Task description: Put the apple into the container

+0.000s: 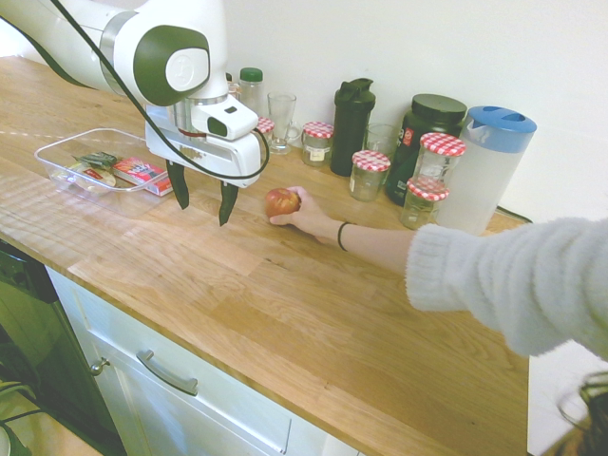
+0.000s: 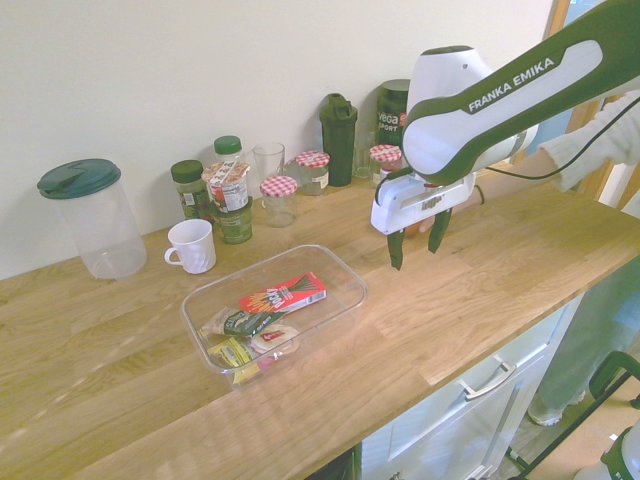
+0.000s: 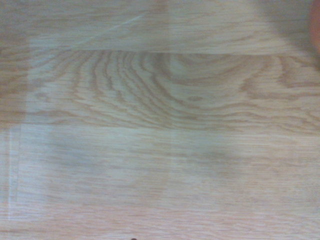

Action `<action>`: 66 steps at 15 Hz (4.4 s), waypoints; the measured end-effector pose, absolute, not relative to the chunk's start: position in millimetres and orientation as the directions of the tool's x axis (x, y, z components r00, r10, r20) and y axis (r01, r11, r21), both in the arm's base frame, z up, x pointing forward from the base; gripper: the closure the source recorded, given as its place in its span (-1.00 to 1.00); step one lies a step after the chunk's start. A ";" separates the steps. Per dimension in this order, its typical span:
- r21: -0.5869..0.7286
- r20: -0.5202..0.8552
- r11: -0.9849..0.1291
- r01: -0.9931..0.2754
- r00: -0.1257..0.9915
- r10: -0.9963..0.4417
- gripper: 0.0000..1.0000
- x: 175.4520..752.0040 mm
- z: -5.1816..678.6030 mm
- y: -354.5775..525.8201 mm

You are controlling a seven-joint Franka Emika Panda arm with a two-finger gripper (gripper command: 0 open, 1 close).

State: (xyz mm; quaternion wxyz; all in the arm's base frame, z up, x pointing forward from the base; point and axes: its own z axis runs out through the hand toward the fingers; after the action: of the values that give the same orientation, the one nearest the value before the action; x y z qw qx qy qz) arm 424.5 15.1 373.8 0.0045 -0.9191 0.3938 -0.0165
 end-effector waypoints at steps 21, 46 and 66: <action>0.024 0.017 -0.767 -0.641 0.767 -0.641 -1.00 542.8 379.7 -62.1; -0.064 0.093 -0.877 -0.476 0.872 -0.480 1.00 524.1 494.7 64.1; 0.028 -0.015 -0.917 -0.397 0.917 -0.398 -1.00 491.1 387.5 243.3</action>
State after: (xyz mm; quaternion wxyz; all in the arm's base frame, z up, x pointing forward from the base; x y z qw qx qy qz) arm 491.1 243.3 387.5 -0.0122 -0.9791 0.2029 0.0103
